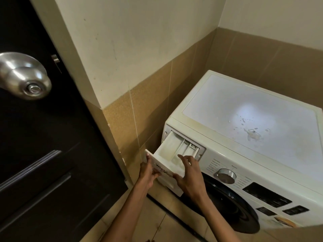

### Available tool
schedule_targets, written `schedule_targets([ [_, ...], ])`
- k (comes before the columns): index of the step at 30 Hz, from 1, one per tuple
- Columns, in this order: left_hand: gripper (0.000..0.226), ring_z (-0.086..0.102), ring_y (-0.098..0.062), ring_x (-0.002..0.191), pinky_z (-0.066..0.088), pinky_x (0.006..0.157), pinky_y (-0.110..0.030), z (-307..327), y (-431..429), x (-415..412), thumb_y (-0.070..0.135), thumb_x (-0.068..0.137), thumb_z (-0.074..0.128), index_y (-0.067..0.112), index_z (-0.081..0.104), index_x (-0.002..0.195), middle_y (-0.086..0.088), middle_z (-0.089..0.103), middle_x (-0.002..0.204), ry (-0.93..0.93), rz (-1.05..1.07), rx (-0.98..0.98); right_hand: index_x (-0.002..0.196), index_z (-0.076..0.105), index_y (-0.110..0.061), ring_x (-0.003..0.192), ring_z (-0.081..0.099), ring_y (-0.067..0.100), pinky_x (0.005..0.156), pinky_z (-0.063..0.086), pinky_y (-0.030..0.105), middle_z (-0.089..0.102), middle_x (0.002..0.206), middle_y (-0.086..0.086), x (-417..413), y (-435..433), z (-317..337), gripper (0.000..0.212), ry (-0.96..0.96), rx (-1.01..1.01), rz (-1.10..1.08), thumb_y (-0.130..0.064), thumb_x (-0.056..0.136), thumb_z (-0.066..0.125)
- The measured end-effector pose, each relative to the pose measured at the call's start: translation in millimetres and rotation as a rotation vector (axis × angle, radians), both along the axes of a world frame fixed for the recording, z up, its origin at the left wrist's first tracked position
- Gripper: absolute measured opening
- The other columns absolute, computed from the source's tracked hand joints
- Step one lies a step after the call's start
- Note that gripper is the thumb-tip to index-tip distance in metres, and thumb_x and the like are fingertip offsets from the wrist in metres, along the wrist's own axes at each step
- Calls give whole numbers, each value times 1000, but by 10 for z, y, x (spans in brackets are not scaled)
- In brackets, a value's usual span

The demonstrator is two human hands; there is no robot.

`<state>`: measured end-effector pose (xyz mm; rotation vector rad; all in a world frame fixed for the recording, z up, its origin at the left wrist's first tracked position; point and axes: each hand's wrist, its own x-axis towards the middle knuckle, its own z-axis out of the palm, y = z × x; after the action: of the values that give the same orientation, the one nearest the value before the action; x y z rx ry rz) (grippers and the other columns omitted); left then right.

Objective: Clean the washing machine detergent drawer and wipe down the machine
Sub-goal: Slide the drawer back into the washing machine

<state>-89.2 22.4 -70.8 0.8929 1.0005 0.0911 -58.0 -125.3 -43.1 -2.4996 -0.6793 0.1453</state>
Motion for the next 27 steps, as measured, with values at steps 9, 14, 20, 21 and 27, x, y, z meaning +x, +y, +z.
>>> schedule_targets([
  [9,53,48,-35,122,45,91,-43,135,-98,376,37,97,38,0,38,136,-26,51,129,-38,-40,-91,139,40,-14,121,46,24,98,43,34,46,134,8,368,-35,3,74,-118,-85,-76,-31,75,74],
  [14,42,56,-33,109,40,100,-42,83,-156,529,26,100,37,-3,43,131,-25,60,114,-52,-26,-192,127,49,-8,108,55,36,86,52,45,54,117,19,636,-59,20,88,-318,-127,-110,-29,51,90],
  [20,44,47,-34,123,36,104,-44,104,-250,832,28,102,31,-3,40,132,-21,53,129,-80,-126,-274,125,51,-4,119,52,43,100,40,53,56,123,24,1081,45,99,97,-425,-263,-210,-26,41,93],
  [21,41,51,-33,118,39,100,-42,101,-241,896,28,101,32,-2,45,126,-19,55,123,-78,-134,-257,124,54,-2,119,52,43,101,37,52,57,123,25,1116,73,107,98,-418,-266,-207,-26,38,94],
  [27,41,56,-24,82,42,95,-41,37,-238,1071,26,100,36,-4,44,128,-15,56,92,-8,-136,-220,131,49,-12,120,47,25,94,39,29,48,132,8,1418,-118,172,67,-114,-22,87,-32,74,76],
])
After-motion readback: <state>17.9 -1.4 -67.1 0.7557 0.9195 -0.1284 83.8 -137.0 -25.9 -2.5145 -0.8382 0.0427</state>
